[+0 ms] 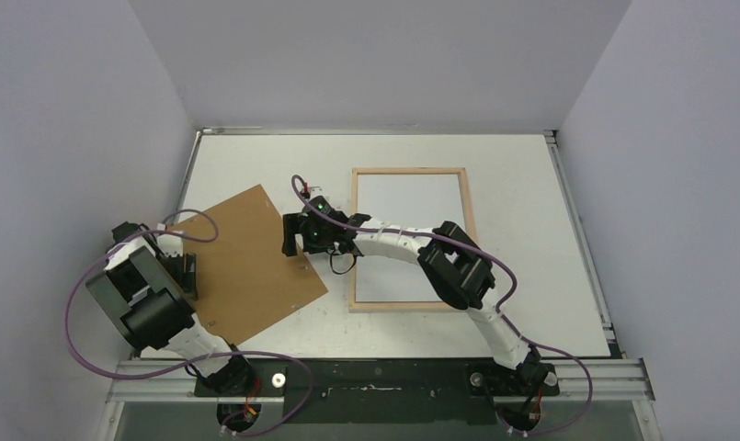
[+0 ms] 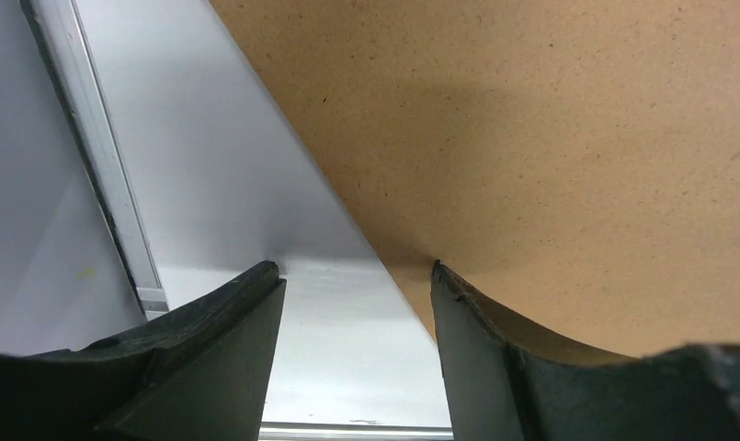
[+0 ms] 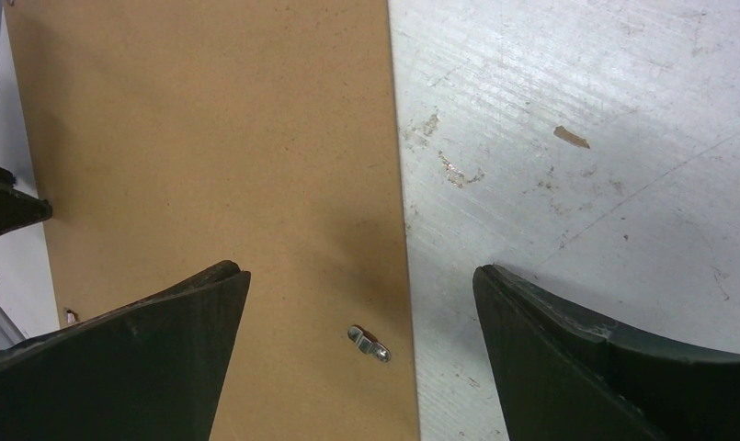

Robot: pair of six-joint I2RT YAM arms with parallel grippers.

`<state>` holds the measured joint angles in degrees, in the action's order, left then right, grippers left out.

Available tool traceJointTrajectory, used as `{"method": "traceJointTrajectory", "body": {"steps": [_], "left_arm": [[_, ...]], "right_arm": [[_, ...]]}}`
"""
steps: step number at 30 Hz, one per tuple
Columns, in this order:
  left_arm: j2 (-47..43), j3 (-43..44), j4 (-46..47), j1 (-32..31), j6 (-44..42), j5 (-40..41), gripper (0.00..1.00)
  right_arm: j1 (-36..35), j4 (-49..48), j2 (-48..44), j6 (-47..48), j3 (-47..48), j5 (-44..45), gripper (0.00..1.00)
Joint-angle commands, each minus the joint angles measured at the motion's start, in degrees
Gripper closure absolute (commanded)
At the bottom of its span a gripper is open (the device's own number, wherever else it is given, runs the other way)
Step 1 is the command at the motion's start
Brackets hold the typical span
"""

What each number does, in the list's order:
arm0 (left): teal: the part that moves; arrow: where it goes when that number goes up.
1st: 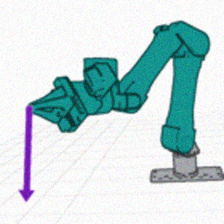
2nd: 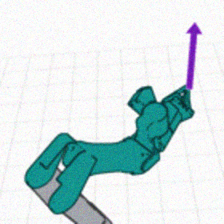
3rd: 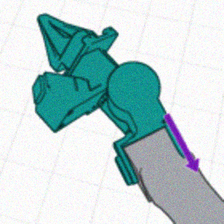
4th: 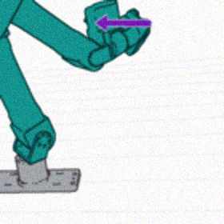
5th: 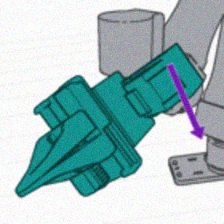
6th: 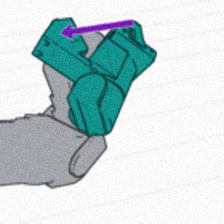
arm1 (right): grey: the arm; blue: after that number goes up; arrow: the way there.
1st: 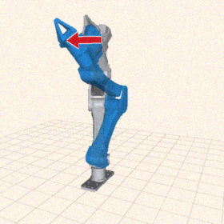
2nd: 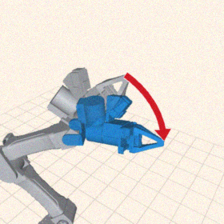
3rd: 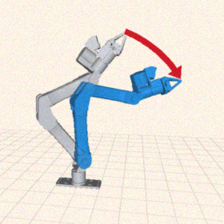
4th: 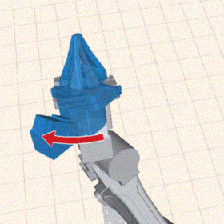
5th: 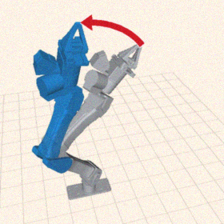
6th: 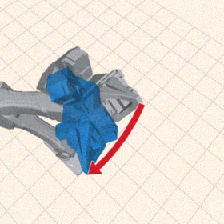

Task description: Put the photo into the frame

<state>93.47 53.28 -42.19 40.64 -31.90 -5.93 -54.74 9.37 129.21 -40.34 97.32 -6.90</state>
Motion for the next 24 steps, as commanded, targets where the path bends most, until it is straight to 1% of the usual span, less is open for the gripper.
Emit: {"method": "traceJointTrajectory", "body": {"steps": [1, 4, 8, 13, 24], "left_arm": [[1.53, -0.99, 11.68, -2.30, 2.40, 2.03, 0.42], [2.91, -0.72, 13.13, -3.82, 3.93, 2.48, 0.43], [4.74, 0.41, 13.99, -7.10, 6.17, 2.54, 0.46], [6.69, 2.31, 13.20, -10.34, 9.23, 0.90, 0.47], [10.50, 6.84, 10.69, -12.59, 11.95, -4.34, 0.53]], "right_arm": [[0.42, -2.74, 0.79, -1.31, -0.50, 0.48, 0.01], [0.51, -2.34, 1.28, -1.69, -0.48, 0.26, 0.01], [0.51, -2.99, 0.54, -2.96, -2.81, -0.55, 0.02], [0.60, -3.82, -0.19, -4.80, -5.16, -1.26, 0.02], [0.69, -8.90, -4.06, -10.10, -9.90, -6.60, 0.04]]}}
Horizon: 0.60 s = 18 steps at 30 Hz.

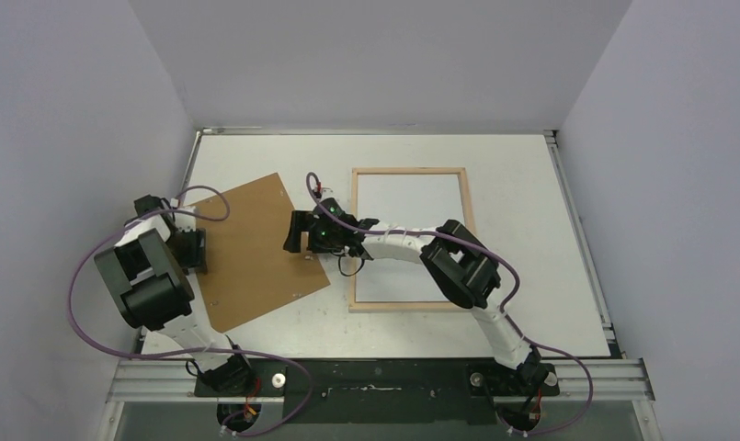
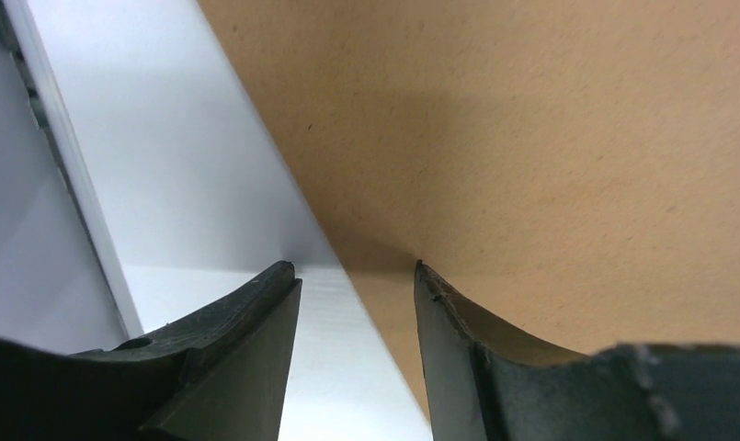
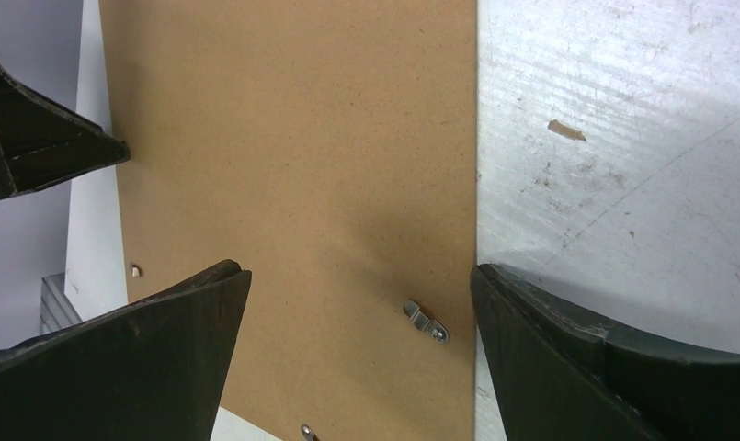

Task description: Put the photo into the frame

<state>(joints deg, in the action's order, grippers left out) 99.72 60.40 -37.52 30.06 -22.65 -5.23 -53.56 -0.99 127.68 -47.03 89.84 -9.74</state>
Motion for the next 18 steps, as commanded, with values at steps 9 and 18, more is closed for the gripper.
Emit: {"method": "traceJointTrajectory", "body": {"steps": [9, 18], "left_arm": [[5.49, 1.69, 4.27, -5.67, 2.32, -5.50, 0.56], [4.95, 3.39, 2.15, -7.67, -0.46, -10.02, 0.54]], "right_arm": [[-0.49, -2.78, -8.20, -7.88, -3.30, -4.89, 0.05], [-0.19, 2.51, -9.20, -6.45, -2.45, -0.73, 0.06]]}}
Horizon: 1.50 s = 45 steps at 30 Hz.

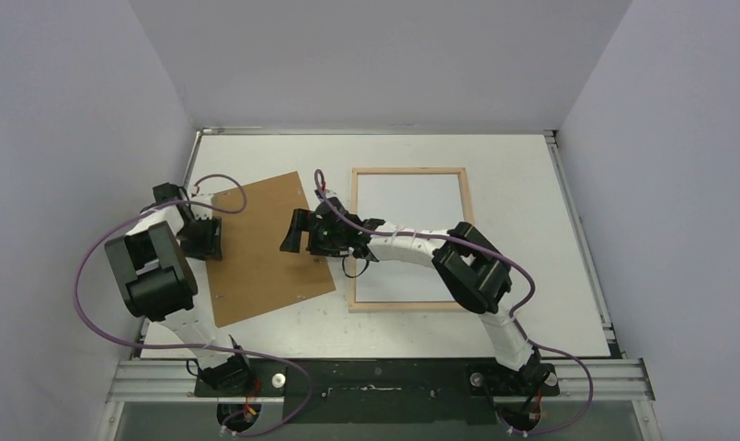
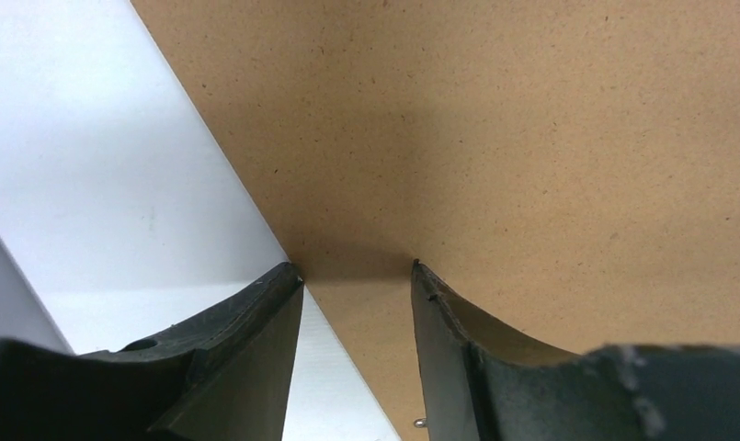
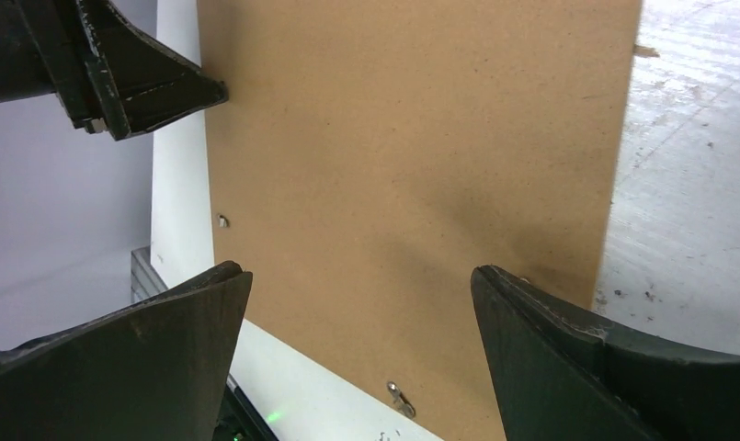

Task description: Put the photo into the frame

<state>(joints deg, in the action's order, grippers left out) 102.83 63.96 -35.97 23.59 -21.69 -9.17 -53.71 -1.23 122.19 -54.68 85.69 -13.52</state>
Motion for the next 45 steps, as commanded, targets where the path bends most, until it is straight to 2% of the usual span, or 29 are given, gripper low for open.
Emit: {"method": "traceJointTrajectory", "body": {"steps": [1, 4, 7, 11, 17, 22, 29, 36, 45], "left_arm": [[1.41, 0.55, -0.12, -1.11, -1.58, -6.36, 0.51], [-0.56, 3.86, -3.14, 0.80, -1.56, -7.78, 0.41], [-2.71, 8.30, -6.84, 3.33, -1.35, -9.09, 0.40], [-4.55, 11.20, -10.49, 5.73, -1.56, -5.37, 0.47], [-5.22, 3.94, -0.51, 6.76, -3.82, 7.89, 0.59], [-2.59, -0.45, 5.04, 3.90, -3.60, 12.94, 0.60], [0.62, -0.26, 6.14, -0.85, -0.37, 15.88, 0.60], [5.22, 1.68, 5.22, -5.93, 2.02, 15.50, 0.60], [5.32, 2.42, 3.90, -10.56, 3.64, 12.40, 0.61]], "right_arm": [[0.04, 4.64, -3.59, 2.28, 2.42, 4.84, 0.06], [0.19, 8.16, -3.07, 6.45, 4.80, 10.48, 0.04], [0.27, 11.88, -0.48, 10.17, 9.53, 14.80, 0.03], [0.66, 12.44, 2.45, 11.94, 12.87, 18.12, 0.03], [1.33, 11.39, 5.83, 11.68, 14.20, 18.24, 0.02], [1.37, 11.07, 6.96, 11.45, 14.24, 19.32, 0.00], [1.33, 10.69, 8.02, 9.96, 13.87, 17.94, 0.00], [1.25, 9.10, 7.21, 6.61, 10.66, 14.33, 0.00], [1.09, 7.37, 4.80, 3.26, 7.94, 10.53, 0.01]]}}
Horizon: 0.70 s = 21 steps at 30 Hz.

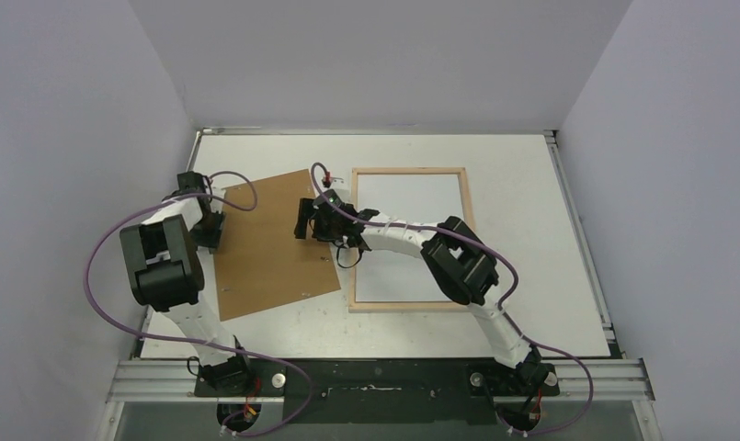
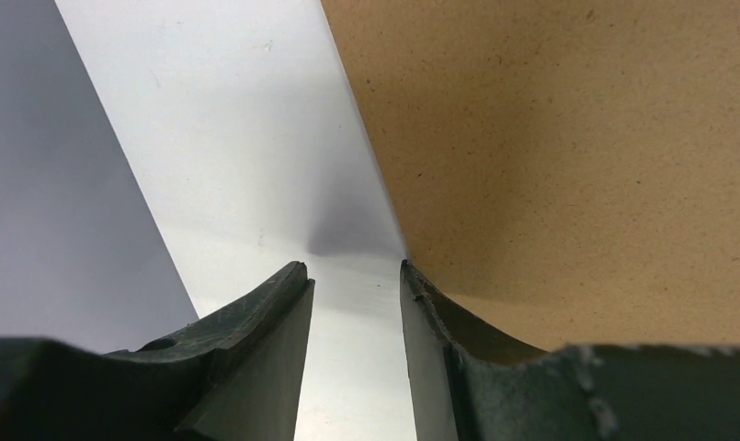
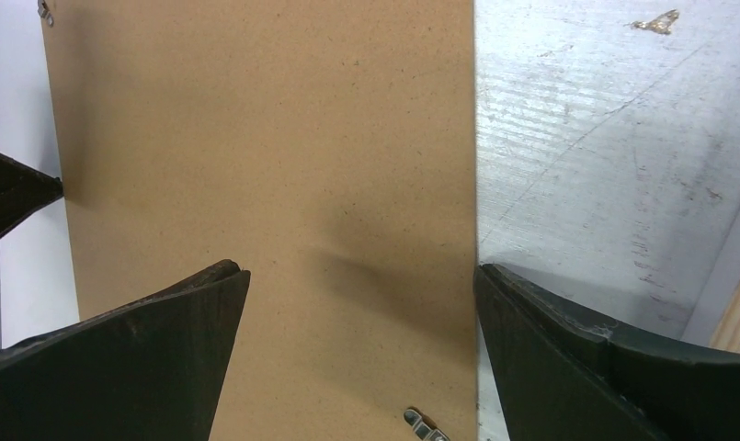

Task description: Put the photo into the frame

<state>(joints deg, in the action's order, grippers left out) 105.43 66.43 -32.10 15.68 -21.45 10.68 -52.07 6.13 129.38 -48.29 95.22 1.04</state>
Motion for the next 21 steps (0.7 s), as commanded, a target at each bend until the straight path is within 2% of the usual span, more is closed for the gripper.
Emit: {"method": "traceJointTrajectory", "body": {"steps": [1, 21], "left_arm": [[2.76, 0.11, -0.11, -2.89, 3.50, -7.76, 0.60], [4.67, 2.60, -0.74, -8.08, 5.59, -10.68, 0.62]], "right_arm": [[-0.64, -0.21, -2.83, -3.49, -1.79, -4.53, 0.01], [-2.60, -8.74, -14.76, -10.75, -9.34, -9.27, 0.02]]}}
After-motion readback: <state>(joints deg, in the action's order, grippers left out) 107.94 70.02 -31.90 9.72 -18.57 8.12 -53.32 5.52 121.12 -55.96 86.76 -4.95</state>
